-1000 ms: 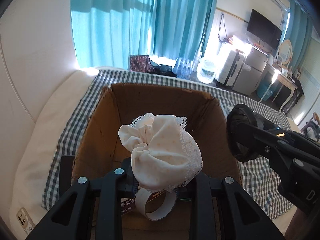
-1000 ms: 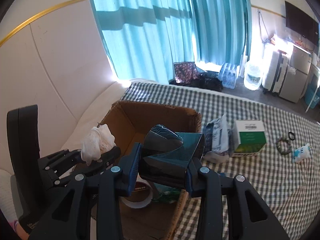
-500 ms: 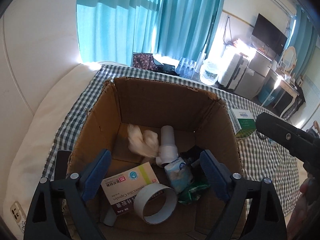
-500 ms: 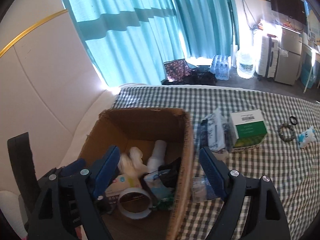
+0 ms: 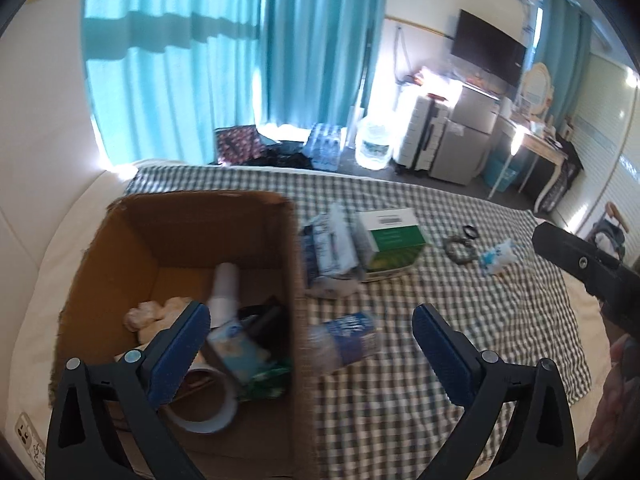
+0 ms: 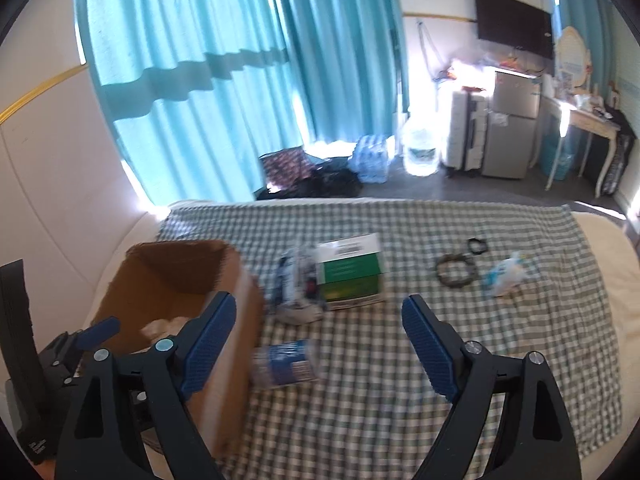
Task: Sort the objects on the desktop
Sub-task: 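Move both tools back over the remaining items on the bed, then grasp the green-and-white medicine box with the left tool while the right tool grasps the white plush toy, then carry the medicine box into the box with the left tool while the right tool drops the toy in, then move both tools back over the remaining items on the bed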
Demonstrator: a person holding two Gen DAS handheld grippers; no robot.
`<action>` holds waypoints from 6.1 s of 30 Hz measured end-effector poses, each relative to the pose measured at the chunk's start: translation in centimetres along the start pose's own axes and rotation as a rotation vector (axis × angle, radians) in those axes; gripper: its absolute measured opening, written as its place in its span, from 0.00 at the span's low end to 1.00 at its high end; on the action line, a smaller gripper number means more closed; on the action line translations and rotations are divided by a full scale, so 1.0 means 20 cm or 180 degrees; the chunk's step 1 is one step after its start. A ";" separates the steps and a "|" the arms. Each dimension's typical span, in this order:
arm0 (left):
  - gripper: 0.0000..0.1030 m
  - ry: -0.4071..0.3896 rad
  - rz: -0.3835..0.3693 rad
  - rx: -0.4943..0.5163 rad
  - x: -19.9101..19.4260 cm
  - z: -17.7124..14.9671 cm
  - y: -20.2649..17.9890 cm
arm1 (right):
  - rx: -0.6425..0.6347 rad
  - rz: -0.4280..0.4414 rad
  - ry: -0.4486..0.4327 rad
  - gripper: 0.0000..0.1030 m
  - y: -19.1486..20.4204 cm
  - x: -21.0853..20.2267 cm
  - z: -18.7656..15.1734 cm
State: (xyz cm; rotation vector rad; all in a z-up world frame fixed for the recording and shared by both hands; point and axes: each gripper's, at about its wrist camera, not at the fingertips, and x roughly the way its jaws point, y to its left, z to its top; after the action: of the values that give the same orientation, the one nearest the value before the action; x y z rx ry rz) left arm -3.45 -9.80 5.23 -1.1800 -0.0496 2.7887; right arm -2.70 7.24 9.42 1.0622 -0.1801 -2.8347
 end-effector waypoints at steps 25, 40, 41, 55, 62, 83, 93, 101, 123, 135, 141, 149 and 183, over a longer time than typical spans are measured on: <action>1.00 0.0276 -0.0060 -0.0392 0.85 -0.01 -0.57 | 0.0470 -0.0534 0.0049 0.89 -1.03 0.44 -0.19; 1.00 0.0210 0.0321 -0.0405 1.28 0.09 -0.50 | 0.0562 -0.0657 0.0279 0.89 -1.29 0.99 -0.17; 1.00 0.0195 0.0335 -0.0426 1.29 0.09 -0.50 | 0.0547 -0.0666 0.0281 0.89 -1.29 1.01 -0.16; 0.90 -0.0146 0.0655 -0.0224 1.23 0.11 -0.57 | 0.0560 -0.0614 0.0331 0.45 -1.30 1.05 -0.15; 0.90 -0.0186 0.0485 -0.0258 0.99 0.14 -0.58 | 0.0485 -0.0587 0.0263 0.23 -1.23 0.83 -0.11; 0.90 0.0057 0.0218 -0.0003 0.86 -0.01 -0.71 | 0.0654 -0.0640 0.0433 0.63 -1.26 0.69 -0.28; 0.90 0.0279 0.0302 0.0027 1.12 -0.07 -0.77 | 0.0398 -0.0603 0.0624 0.54 -1.27 0.97 -0.30; 0.90 0.0203 0.0330 0.0001 1.03 -0.06 -0.77 | 0.0243 -0.0468 0.0481 0.39 -1.19 0.82 -0.26; 0.90 -0.0381 0.0169 -0.0180 -0.06 0.24 -0.17 | -0.0279 0.0068 -0.0174 0.39 -0.25 -0.14 0.07; 0.91 -0.0194 0.0579 -0.0562 -0.10 -0.02 0.73 | -0.0686 0.0836 0.0191 0.39 0.68 0.16 -0.04; 0.91 -0.0083 0.0446 -0.0642 0.05 -0.09 0.88 | -0.0833 0.0823 0.0340 0.39 0.90 0.36 -0.12; 0.99 0.0066 0.0547 -0.0475 0.21 -0.09 0.83 | -0.0568 0.0487 0.0087 0.92 0.85 0.47 -0.06; 1.00 0.0188 0.0050 0.0062 0.65 0.01 -0.81 | 0.0468 -0.0837 -0.0384 0.92 -1.01 0.13 0.00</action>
State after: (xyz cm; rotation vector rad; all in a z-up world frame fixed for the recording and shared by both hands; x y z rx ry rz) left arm -11.17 7.82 -2.71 -1.2629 -0.0080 2.7591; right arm -5.85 26.75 4.64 1.0090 -0.2829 -3.1683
